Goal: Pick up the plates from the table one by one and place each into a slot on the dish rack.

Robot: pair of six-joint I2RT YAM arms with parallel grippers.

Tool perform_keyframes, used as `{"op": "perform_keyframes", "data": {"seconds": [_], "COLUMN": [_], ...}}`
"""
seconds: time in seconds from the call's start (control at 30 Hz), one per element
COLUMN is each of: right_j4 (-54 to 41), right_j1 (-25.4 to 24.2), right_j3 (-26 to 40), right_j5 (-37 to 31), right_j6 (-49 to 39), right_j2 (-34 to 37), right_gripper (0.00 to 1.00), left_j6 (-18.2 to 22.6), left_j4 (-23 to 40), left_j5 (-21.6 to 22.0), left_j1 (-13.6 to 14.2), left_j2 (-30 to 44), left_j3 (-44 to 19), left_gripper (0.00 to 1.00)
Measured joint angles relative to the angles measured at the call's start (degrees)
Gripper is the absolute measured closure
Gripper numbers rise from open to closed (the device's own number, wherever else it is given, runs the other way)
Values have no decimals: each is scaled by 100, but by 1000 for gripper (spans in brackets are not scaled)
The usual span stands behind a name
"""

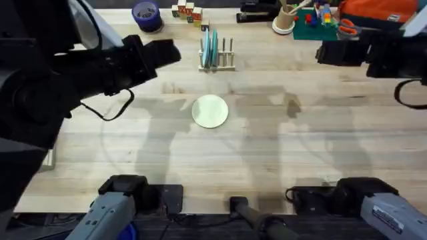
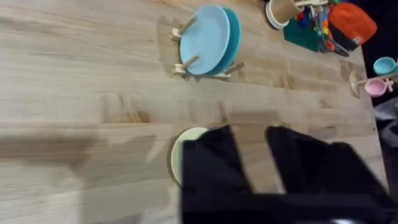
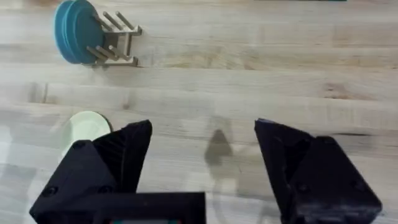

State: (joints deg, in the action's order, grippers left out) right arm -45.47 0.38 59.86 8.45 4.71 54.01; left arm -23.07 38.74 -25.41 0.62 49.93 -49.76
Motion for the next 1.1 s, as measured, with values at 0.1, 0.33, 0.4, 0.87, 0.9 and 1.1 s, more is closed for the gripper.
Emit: {"op": "perform_keyframes", "data": {"seconds": [0.1, 0.33, 0.4, 0.87, 0.9, 1.1], "right_j4": [0, 0, 0, -2, 0, -2], "right_j1": [0, 0, 0, 0, 0, 0], "right_j3": [0, 0, 0, 0, 0, 0], "right_j5": [0, 0, 0, 1, 2, 2], "right_j6": [0, 1, 2, 0, 2, 2], "right_j2": [1, 1, 1, 1, 1, 1], "right_gripper": [7, 8, 8, 7, 6, 7], "left_j6": [1, -6, -7, 42, 42, 211], "left_j4": [-25, -103, 102, 1982, 1984, 1997], "left_j5": [-18, -17, 33, 377, 376, 372], "left_j1": [0, 289, 428, 713, 713, 713], "left_j2": [0, 215, 461, 2628, 2695, 2828], "left_j3": [0, -206, -456, -2188, -2188, -2188], "left_gripper": [930, 964, 965, 963, 963, 961]}}
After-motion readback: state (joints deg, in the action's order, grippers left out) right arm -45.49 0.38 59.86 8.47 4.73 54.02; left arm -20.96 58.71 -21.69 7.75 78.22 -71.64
